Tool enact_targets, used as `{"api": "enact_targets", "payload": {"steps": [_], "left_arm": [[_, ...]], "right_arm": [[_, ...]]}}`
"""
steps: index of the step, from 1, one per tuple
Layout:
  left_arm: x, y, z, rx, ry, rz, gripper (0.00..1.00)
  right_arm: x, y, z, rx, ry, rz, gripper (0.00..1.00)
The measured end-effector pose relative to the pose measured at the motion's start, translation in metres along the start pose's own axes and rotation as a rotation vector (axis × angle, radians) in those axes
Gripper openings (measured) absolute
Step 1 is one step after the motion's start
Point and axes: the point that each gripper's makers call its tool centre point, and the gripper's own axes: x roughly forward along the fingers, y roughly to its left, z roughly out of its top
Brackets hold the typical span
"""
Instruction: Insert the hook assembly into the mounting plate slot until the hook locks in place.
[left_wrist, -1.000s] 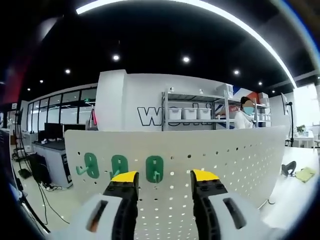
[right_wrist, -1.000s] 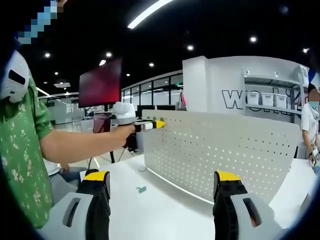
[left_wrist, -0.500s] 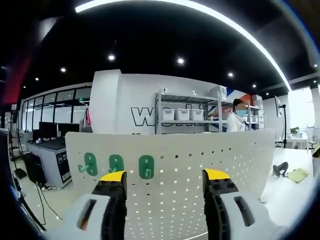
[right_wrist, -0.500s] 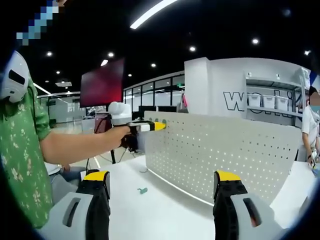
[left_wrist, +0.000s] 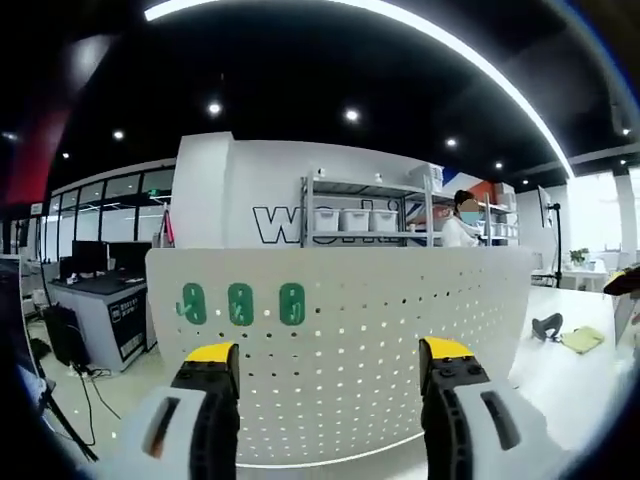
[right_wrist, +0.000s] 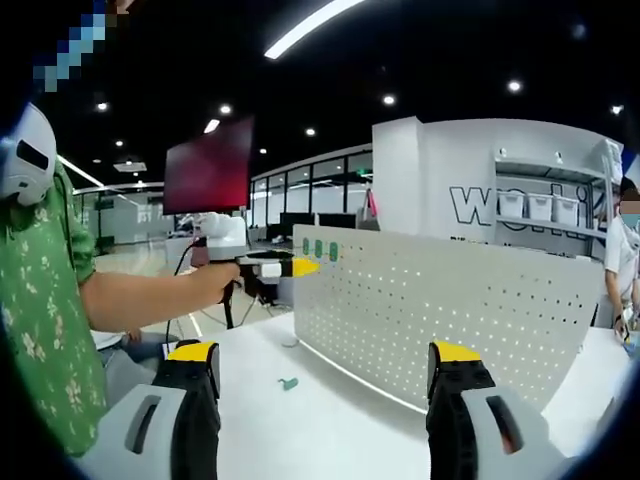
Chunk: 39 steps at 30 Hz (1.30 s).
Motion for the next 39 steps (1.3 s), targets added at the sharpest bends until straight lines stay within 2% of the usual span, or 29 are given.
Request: {"api": "enact_targets", "payload": {"steps": [6, 25, 34, 39], "left_arm": [[-0.016, 0.000, -0.003, -0.006, 0.000, -0.006, 0.76], [-0.065, 0.006, -0.028, -0.034, 0.042, 0.006, 0.76], [-0.089, 0.002, -0.032, -0.033, 0.049, -0.002, 0.76], [-0.105, -0.002, -0.043, -0.037, 0.070, -0.009, 0.76]], "right_arm": [[0.001, 0.004, -0.001, -0.001, 0.007, 0.007, 0.87], [0.010, 0.017, -0.004, 0.002, 0.016, 0.040, 0.87], [0.015, 0.026, -0.007, 0.006, 0.023, 0.059, 0.87], [0.017, 0.031, -0.011, 0.013, 0.025, 0.071, 0.87]]}}
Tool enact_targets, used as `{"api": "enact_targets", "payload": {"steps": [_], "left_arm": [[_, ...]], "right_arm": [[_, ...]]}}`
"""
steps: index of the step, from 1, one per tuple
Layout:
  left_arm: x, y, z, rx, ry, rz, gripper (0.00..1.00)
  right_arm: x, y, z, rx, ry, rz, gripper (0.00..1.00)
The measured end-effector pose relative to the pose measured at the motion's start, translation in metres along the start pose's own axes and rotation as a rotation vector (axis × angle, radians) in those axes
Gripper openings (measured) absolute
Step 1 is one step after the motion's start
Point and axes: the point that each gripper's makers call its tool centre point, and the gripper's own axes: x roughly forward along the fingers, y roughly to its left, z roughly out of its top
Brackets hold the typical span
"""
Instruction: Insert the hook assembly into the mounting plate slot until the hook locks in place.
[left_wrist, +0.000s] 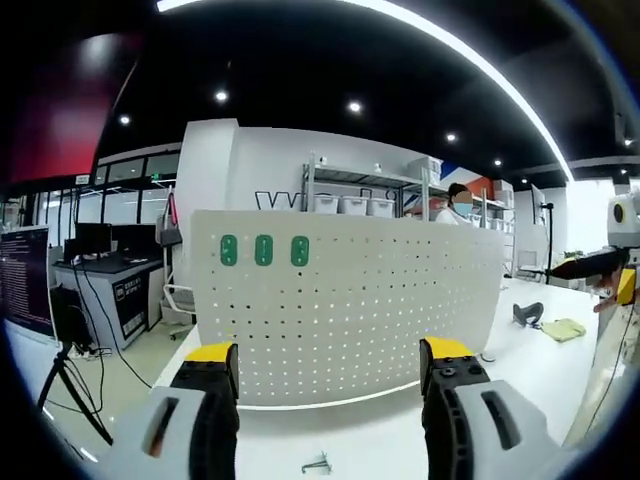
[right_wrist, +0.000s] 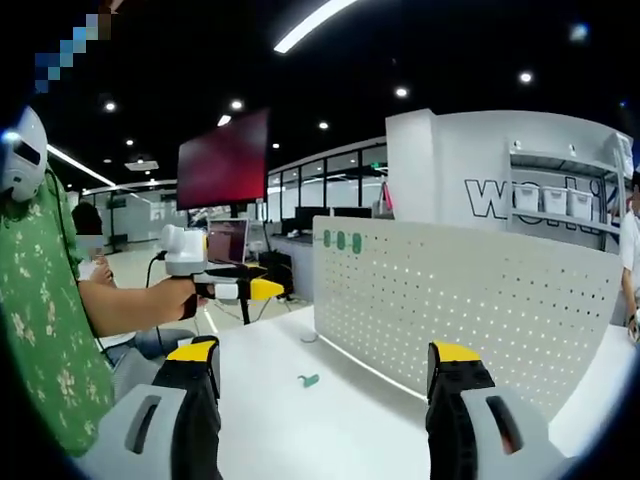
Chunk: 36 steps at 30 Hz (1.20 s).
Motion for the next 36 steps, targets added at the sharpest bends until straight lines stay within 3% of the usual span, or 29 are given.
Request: {"api": "enact_targets", "payload": {"steps": [7, 20, 24, 36], "left_arm": [[-0.020, -0.003, -0.018, -0.013, 0.035, -0.004, 0.75], [-0.045, -0.010, -0.032, -0.022, 0.059, -0.016, 0.75], [-0.051, -0.010, -0.046, -0.027, 0.087, -0.015, 0.75], [-0.061, -0.009, -0.061, -0.044, 0.118, -0.008, 0.74]], "right_arm": [[0.001, 0.005, -0.003, 0.000, 0.008, 0.014, 0.87], [0.009, 0.010, -0.011, 0.006, 0.025, 0.036, 0.87], [0.013, 0.007, -0.016, 0.013, 0.036, 0.041, 0.86], [0.046, 0.003, -0.044, 0.038, 0.099, 0.094, 0.86]]}}
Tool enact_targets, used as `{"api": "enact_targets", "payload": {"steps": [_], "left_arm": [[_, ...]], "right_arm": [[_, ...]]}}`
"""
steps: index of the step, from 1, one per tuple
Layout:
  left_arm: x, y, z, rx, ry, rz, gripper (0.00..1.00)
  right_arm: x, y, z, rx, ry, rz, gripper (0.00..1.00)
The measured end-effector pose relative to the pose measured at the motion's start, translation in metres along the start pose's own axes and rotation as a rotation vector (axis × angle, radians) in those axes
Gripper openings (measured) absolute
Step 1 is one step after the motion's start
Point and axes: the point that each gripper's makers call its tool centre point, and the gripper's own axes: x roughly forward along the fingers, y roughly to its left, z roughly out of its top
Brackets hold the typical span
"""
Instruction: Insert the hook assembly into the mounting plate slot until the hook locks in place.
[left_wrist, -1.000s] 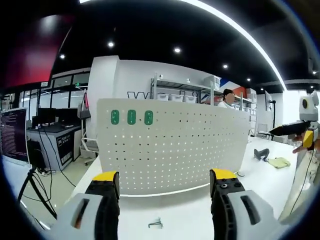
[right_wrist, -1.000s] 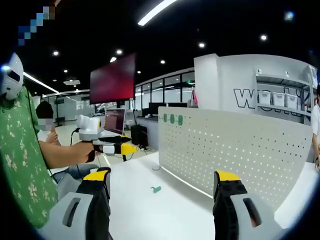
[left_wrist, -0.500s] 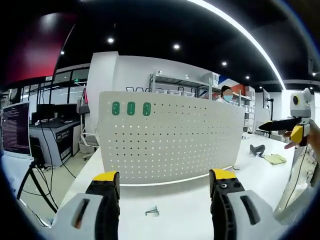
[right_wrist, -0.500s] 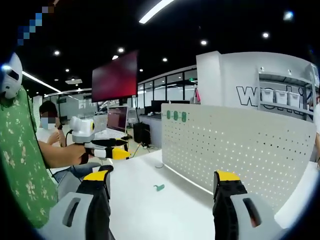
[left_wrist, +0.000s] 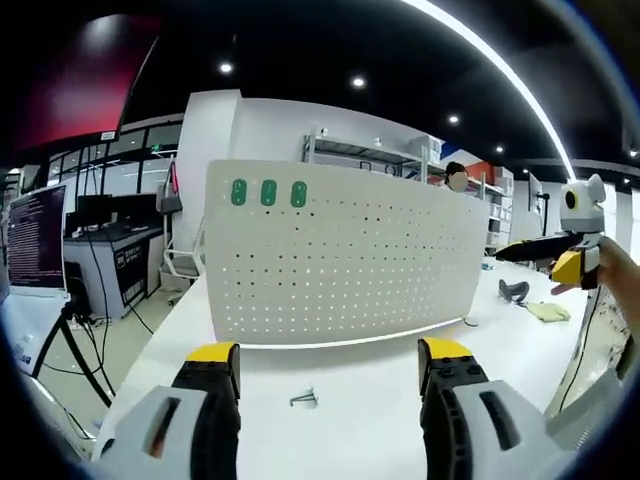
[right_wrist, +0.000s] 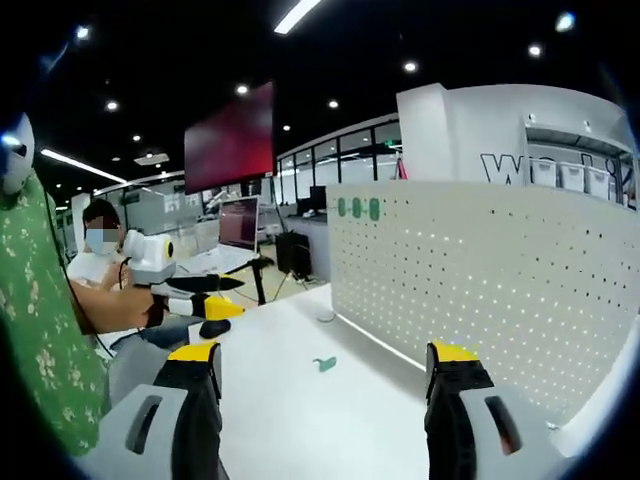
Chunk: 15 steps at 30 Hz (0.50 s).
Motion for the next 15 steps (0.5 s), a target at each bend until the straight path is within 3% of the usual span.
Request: {"api": "enact_targets", "payload": {"steps": [15], "left_arm": [[-0.001, -0.002, -0.009, 0.001, 0.027, -0.004, 0.73]], "right_arm": [[0.054, -0.010, -0.034, 0.011, 0.094, 0.078, 0.84]]}}
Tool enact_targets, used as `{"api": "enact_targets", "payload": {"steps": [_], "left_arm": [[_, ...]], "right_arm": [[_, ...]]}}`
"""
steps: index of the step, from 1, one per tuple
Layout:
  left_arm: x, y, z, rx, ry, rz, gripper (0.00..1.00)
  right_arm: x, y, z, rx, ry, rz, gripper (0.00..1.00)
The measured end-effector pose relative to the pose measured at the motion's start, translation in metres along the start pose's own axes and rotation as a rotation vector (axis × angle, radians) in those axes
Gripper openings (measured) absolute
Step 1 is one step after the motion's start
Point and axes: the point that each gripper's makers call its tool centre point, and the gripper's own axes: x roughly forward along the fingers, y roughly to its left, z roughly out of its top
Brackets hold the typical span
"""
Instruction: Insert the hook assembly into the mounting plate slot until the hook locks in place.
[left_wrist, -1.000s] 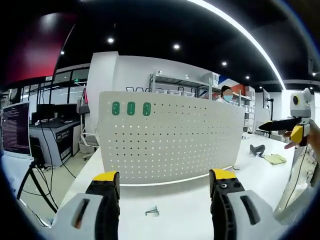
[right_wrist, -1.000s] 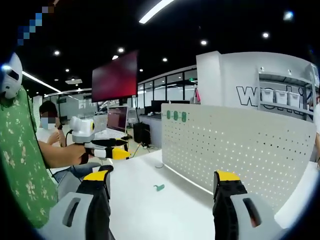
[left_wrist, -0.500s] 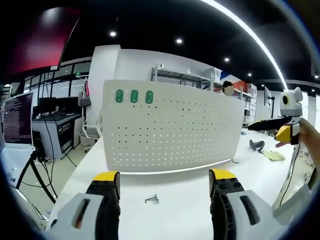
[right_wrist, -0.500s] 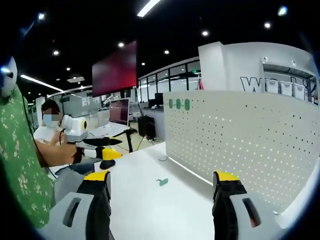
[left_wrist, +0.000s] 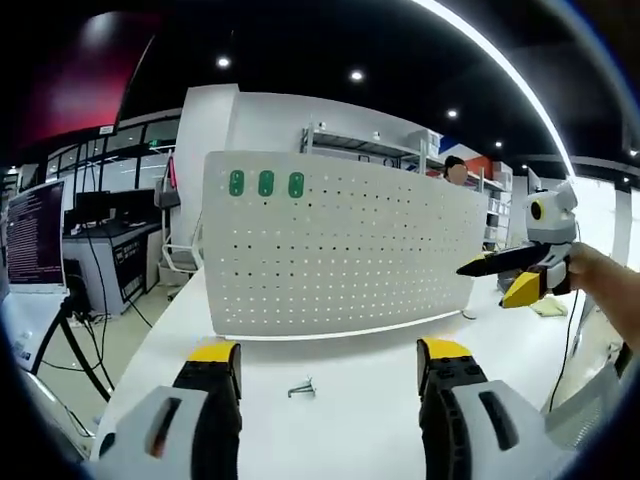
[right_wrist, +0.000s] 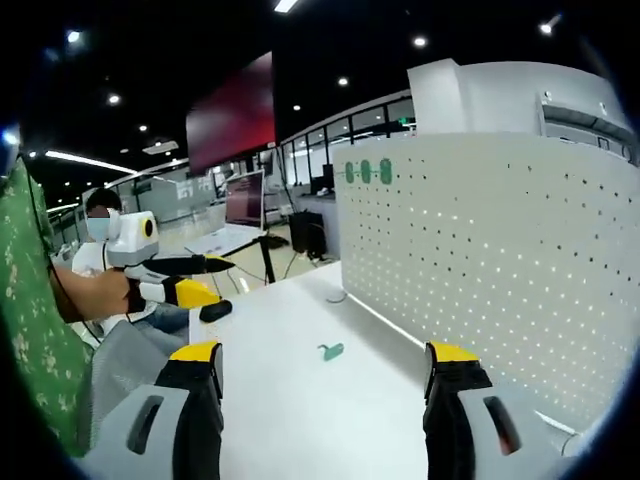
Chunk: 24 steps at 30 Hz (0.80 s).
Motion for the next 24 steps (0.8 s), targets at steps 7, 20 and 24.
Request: {"api": "enact_targets", "payload": {"steps": [7, 20, 24], "left_arm": [[0.001, -0.002, -0.003, -0.001, 0.007, -0.003, 0.73], [0.003, -0.004, -0.006, -0.002, 0.019, -0.006, 0.72], [0.003, -0.005, -0.008, -0.007, 0.024, -0.007, 0.71]], "right_arm": [[0.027, -0.003, -0.009, 0.002, 0.023, 0.030, 0.84], [0.076, 0.001, -0.037, -0.024, 0.083, 0.091, 0.83], [0.090, 0.003, -0.047, -0.019, 0.103, 0.105, 0.82]]}}
